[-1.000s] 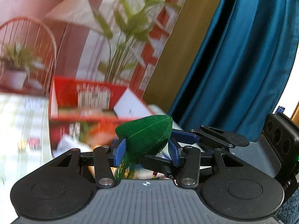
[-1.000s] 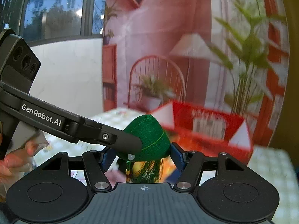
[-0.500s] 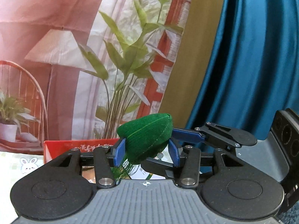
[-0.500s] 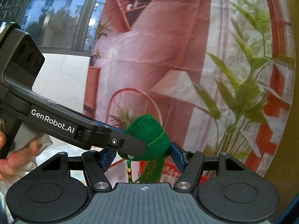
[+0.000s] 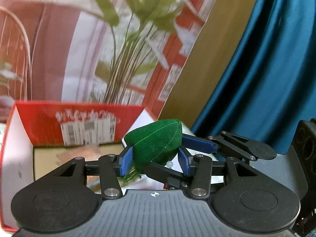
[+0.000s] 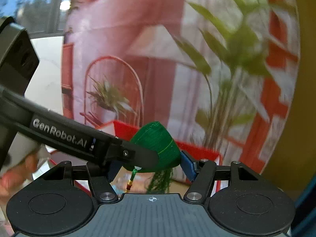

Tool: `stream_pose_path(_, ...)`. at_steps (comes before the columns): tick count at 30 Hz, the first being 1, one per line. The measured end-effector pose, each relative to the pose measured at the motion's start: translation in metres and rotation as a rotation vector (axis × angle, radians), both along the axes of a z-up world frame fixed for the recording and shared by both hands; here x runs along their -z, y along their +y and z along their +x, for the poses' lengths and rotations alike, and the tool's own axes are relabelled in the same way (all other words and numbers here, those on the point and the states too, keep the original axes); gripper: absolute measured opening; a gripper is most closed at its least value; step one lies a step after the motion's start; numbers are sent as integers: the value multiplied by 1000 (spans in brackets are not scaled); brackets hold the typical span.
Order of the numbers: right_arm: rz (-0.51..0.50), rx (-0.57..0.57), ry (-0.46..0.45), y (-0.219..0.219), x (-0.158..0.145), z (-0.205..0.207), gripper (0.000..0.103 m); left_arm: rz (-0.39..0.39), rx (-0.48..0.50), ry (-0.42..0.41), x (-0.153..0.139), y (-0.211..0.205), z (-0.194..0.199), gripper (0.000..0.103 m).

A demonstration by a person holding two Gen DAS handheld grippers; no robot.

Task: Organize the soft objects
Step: 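Lift the green pouch with both tools and carry it over the red box, then open both tools to drop the green pouch into the red box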

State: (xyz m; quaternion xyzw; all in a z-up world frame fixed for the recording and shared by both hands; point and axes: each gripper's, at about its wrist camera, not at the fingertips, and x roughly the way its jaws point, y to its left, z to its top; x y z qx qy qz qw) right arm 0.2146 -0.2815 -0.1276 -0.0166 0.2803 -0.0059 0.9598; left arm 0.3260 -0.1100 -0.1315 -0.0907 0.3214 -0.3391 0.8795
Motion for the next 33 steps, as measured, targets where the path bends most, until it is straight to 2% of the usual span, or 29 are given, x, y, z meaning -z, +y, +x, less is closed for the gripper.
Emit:
stream_pose_path(3, 2, 22, 37, -3, 18, 0, 61, 32, 3, 23, 10, -3, 1, 52)
stream_pose_path(8, -1, 55, 82, -1, 33, -5, 61, 74, -30, 15, 8, 7, -1, 53)
stream_pose_path(16, -14, 82, 110, 3, 33, -20, 62, 117, -86, -4, -6, 36, -13, 53)
stream_pose_path(26, -31, 41, 151, 18, 34, -48, 62, 142, -98, -2, -1, 61, -42, 53)
stream_pose_path(33, -64, -15, 183, 33, 30, -56, 55, 155, -100, -7, 4, 66, -54, 53)
